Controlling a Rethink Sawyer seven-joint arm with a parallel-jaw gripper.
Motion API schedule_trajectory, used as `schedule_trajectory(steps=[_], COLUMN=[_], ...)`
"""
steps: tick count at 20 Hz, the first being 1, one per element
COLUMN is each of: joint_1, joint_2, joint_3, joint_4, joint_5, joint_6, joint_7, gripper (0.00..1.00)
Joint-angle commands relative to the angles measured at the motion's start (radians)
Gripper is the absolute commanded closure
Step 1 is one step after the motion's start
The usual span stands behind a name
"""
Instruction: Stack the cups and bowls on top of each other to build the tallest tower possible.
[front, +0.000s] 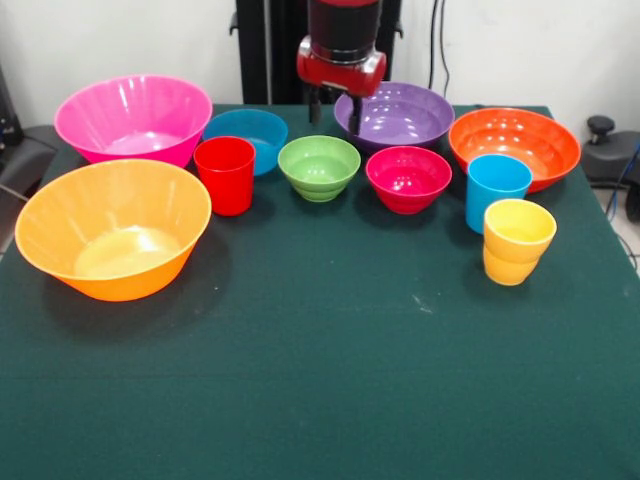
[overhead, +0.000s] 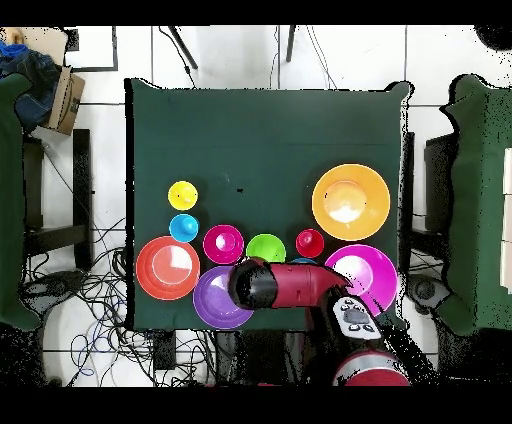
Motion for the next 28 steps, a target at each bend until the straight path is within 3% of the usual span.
schedule_trajectory(steps=[1, 11, 28], joint_1=[0.015, 0.030, 0.039], joint_2=[0.122, 0.134, 0.087], joint_3=[0.009, -0.019, -0.015], joint_4=[-0.069, -0.061, -0.032], joint_5=[0.049, 0.062, 0.078], joint_6=[-0.127, -0.142, -0.087], joint_7=[0.165, 0.145, 0.126], gripper=[0.00, 0.00, 0.00])
